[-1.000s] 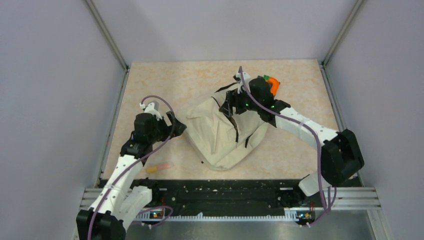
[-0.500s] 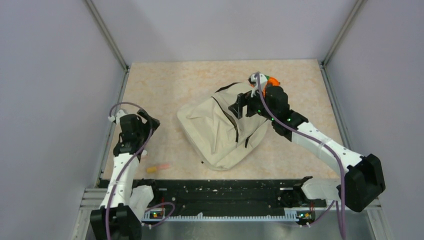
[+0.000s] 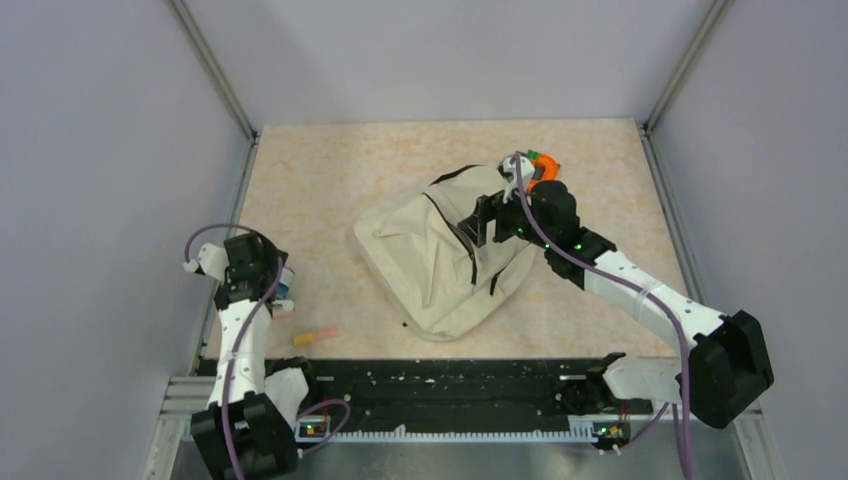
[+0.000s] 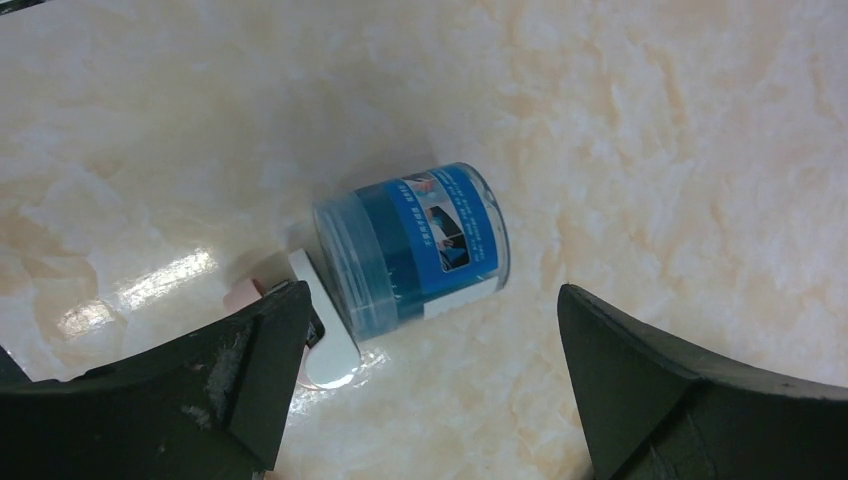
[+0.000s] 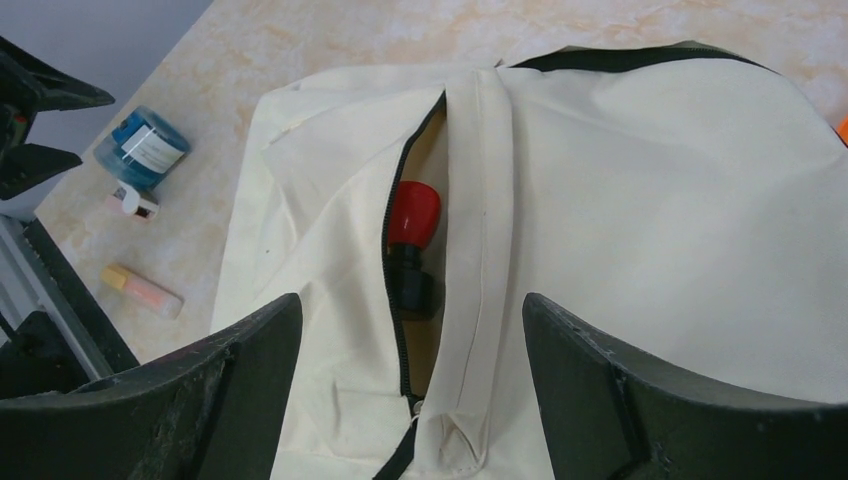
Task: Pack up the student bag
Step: Pick up the stationery from the center of the board.
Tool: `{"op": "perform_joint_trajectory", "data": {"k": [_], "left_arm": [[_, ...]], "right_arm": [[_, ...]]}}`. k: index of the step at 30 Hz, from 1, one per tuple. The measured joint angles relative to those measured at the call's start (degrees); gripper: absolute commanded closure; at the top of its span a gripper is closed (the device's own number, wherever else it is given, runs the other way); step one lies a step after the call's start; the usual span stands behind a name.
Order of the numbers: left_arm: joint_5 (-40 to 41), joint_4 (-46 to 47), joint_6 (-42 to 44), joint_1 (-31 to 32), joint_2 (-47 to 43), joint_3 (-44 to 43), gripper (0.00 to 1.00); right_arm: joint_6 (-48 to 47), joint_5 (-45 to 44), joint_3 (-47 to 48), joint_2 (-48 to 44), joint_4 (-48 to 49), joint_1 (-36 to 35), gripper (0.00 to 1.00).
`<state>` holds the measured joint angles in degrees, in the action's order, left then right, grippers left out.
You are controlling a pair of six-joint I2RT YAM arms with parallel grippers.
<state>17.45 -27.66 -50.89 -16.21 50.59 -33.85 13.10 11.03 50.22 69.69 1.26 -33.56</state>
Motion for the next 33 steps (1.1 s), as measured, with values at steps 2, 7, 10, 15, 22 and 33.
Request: {"op": "perform_joint_trajectory", "data": {"k": [2, 7, 10, 15, 22, 33], "left_arm": [[-0.6, 0.2, 0.0, -1.3, 2.1, 0.0, 0.02], [-2.1, 2.4, 0.1, -2.6, 6.8, 0.0, 0.02], [-2.8, 4.5, 1.0, -3.1, 9.4, 0.0, 0.02], [-4.4, 7.8, 2.6, -4.0, 14.4, 0.0, 0.02], [-6.4, 10.5, 5.0, -4.5, 19.9, -1.7, 0.16], [-11.0, 13.5, 8.1, -4.5, 20.4, -1.8, 0.43]], "right_arm": [[0.5, 0.5, -0.1, -0.1, 0.1, 0.0, 0.2], [1.5, 1.8, -0.1, -0.2, 1.3, 0.0, 0.2], [2.1, 2.7, -0.1, -0.2, 1.6, 0.0, 0.2], [3.1, 4.0, -0.7, -0.1, 2.8, 0.0, 0.21], [3.7, 4.9, -0.7, -0.1, 3.2, 0.0, 0.21], [4.1, 5.3, -0.7, -0.1, 3.5, 0.0, 0.22]]}}
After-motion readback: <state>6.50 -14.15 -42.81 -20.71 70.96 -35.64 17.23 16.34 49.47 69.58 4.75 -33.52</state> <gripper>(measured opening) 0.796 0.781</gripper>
